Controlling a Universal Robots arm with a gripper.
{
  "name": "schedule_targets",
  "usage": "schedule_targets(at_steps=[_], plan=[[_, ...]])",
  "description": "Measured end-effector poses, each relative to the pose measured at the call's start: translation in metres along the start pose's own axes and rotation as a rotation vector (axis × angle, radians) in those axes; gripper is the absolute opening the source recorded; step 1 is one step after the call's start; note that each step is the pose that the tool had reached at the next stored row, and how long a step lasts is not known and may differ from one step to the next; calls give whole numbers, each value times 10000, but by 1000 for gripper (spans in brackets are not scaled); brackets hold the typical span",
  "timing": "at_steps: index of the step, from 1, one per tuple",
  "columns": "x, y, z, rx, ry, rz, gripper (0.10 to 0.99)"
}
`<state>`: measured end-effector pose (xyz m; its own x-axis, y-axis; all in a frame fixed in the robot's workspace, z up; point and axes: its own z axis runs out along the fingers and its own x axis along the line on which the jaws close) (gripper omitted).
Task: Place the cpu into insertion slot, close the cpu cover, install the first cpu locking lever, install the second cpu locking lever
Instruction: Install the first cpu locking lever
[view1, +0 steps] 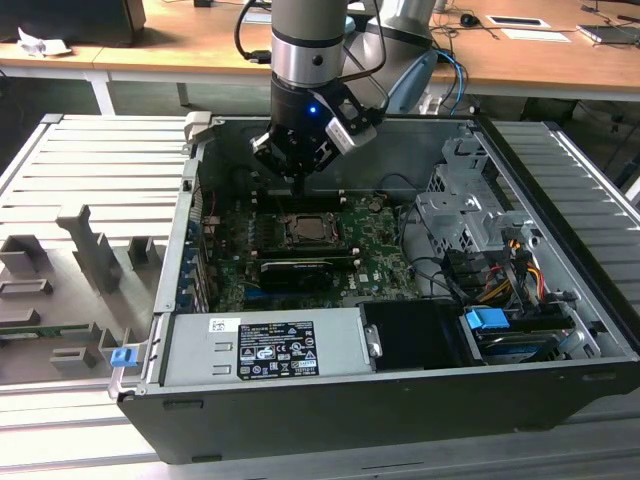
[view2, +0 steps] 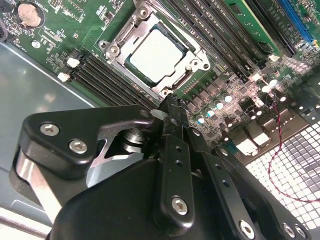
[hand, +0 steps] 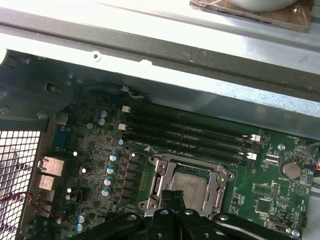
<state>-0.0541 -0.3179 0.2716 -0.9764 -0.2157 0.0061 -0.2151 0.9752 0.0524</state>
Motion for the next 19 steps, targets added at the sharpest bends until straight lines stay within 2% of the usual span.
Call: schedule_targets(at_steps=[19], plan=[[0, 0, 0, 0, -6, 108, 106]])
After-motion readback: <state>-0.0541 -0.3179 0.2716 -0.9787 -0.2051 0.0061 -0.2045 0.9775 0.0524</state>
